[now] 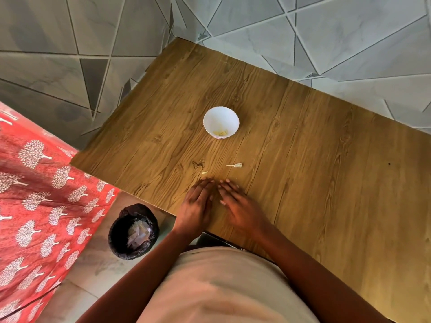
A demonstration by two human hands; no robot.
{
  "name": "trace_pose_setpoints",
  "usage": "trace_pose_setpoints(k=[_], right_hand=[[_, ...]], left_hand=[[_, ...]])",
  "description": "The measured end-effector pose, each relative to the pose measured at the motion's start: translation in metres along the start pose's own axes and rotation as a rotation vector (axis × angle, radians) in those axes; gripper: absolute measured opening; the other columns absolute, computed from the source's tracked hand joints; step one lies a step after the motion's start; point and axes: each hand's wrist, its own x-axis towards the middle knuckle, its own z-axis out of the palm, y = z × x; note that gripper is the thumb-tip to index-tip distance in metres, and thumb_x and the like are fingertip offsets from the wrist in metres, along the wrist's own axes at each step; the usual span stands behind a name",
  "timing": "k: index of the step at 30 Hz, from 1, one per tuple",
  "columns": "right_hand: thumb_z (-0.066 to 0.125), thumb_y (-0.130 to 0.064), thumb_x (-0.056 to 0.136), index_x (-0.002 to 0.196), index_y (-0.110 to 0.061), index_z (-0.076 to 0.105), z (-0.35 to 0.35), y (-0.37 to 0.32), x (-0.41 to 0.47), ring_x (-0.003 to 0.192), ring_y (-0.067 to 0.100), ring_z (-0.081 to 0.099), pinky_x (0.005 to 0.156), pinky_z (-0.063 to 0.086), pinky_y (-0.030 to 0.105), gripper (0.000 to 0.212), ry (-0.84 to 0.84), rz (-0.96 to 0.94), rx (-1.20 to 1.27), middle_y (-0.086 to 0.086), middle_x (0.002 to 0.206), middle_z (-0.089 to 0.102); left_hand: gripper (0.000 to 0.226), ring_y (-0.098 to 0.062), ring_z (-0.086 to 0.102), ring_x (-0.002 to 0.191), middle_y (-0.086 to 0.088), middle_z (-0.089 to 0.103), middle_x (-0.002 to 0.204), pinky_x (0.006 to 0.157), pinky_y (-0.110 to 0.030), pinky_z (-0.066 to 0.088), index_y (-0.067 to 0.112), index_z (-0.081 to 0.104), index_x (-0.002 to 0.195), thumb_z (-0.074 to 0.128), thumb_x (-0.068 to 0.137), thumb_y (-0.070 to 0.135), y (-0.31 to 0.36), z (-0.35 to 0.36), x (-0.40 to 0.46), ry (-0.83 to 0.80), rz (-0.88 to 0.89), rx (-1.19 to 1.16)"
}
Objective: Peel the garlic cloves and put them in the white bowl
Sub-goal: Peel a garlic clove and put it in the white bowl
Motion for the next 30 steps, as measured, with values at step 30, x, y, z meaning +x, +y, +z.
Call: trace_pose_setpoints(k=[30], right_hand=[[0.047, -0.029, 0.105, 0.145, -0.003, 0.051, 0.002, -0.002, -0.017, 0.144, 0.026, 0.043, 0.116, 0.04, 0.045, 0.048, 0.096, 0.101, 0.124, 0.015, 0.148, 0.053]], left_hand=[[0.043, -0.023, 0.044, 0.142, -0.009, 0.052, 0.15, 0.121, -0.025, 0.026, 0.003, 0.055, 0.142, 0.046, 0.107, 0.027, 0.006, -0.005, 0.001, -0.018, -0.05, -0.01]])
